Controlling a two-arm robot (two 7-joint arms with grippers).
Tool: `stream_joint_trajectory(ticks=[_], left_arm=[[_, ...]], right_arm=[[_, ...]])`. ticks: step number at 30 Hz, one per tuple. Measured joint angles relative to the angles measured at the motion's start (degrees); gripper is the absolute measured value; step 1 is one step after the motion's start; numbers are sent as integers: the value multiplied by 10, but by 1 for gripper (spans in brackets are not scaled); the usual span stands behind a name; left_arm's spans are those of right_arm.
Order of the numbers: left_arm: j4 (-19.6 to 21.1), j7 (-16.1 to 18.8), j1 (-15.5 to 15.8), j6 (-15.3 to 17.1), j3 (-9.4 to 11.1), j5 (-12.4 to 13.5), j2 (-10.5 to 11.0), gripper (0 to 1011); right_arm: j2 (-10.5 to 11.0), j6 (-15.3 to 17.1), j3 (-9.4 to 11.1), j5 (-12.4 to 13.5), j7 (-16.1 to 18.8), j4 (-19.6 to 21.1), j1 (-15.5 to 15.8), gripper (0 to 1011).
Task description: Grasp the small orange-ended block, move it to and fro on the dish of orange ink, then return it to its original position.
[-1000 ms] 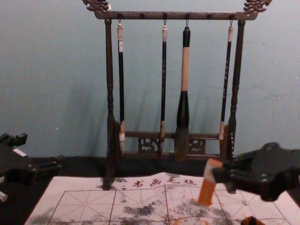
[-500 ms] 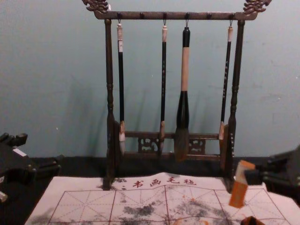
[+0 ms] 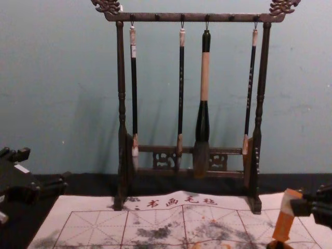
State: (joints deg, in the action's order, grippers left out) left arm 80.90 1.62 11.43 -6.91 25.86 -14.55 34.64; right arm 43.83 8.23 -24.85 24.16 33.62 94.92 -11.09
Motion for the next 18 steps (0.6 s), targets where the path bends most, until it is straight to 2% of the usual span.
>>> stream_joint_trajectory(ticks=[18], left_arm=[[0,0,0,0,0,0,0,1001]], right_arm=[[-8,7,5,-3,3,-20,3,93]])
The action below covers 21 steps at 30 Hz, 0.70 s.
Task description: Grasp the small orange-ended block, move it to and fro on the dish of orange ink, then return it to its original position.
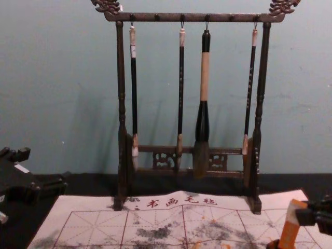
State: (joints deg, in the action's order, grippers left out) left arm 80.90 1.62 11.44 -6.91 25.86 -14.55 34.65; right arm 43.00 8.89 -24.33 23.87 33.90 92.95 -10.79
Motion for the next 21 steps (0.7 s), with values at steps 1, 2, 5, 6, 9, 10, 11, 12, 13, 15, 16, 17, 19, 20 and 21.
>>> stream_joint_trajectory(ticks=[1,2,5,6,9,10,11,12,13,15,16,17,19,20,21], left_arm=[[0,0,0,0,0,0,0,1001],[0,0,0,0,0,0,0,1001],[0,0,0,0,0,0,0,1001],[0,0,0,0,0,0,0,1001],[0,0,0,0,0,0,0,1001],[0,0,0,0,0,0,0,1001],[0,0,0,0,0,0,0,1001],[0,0,0,0,0,0,0,1001],[0,0,0,0,0,0,0,1001],[0,0,0,0,0,0,0,1001],[0,0,0,0,0,0,0,1001],[0,0,0,0,0,0,0,1002],[0,0,0,0,0,0,0,1001],[0,0,0,0,0,0,0,1001],[0,0,0,0,0,0,0,1001]], right_arm=[[-1,0,-1,0,0,-2,-1,93],[-3,1,-2,-2,1,-5,-3,93],[-7,2,-4,-4,2,-10,-6,93],[-7,3,-5,-5,2,-12,-7,93],[-10,4,-8,-7,3,-15,-9,93],[-10,5,-8,-8,3,-17,-10,93],[-11,6,-9,-8,3,-17,-10,93],[-11,6,-9,-8,3,-18,-11,94],[-12,7,-10,-9,3,-19,-11,93],[-13,8,-11,-10,3,-20,-12,93],[-14,9,-11,-10,3,-20,-12,93],[-14,10,-12,-10,3,-21,-12,94],[-15,11,-12,-11,2,-22,-12,93],[-15,12,-13,-11,2,-22,-12,93],[-16,13,-13,-12,2,-23,-12,93]])
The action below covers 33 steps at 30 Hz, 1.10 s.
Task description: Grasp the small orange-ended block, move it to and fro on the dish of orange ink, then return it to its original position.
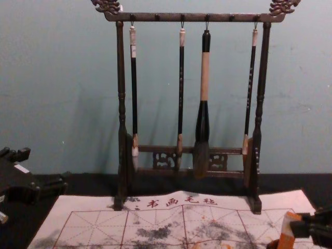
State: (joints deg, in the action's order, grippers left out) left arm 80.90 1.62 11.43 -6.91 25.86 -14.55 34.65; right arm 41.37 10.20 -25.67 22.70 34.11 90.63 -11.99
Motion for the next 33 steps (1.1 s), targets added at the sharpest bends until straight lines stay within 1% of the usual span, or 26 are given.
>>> stream_joint_trajectory(ticks=[5,16,33], left_arm=[[0,0,0,0,0,0,0,1001],[0,0,0,0,0,0,0,1001],[0,0,0,0,0,0,0,1001]], right_arm=[[-3,3,-2,-1,-1,-4,-1,93],[-17,10,-8,-8,-5,-28,-11,93],[-26,17,-12,-12,-5,-38,-15,93]])
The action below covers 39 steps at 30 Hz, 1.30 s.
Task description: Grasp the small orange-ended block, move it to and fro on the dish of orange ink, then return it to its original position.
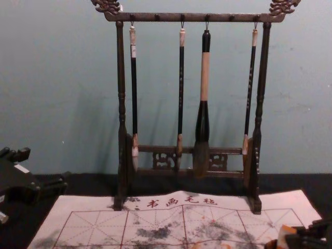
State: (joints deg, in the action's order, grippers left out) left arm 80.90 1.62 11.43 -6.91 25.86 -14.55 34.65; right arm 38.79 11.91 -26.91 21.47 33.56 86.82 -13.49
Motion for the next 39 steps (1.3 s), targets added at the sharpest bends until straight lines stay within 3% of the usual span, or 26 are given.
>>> stream_joint_trajectory(ticks=[28,39], left_arm=[[0,0,0,0,0,0,0,1001],[0,0,0,0,0,0,0,1001]], right_arm=[[0,1,1,0,-1,0,0,97],[0,1,1,1,-1,0,0,406]])
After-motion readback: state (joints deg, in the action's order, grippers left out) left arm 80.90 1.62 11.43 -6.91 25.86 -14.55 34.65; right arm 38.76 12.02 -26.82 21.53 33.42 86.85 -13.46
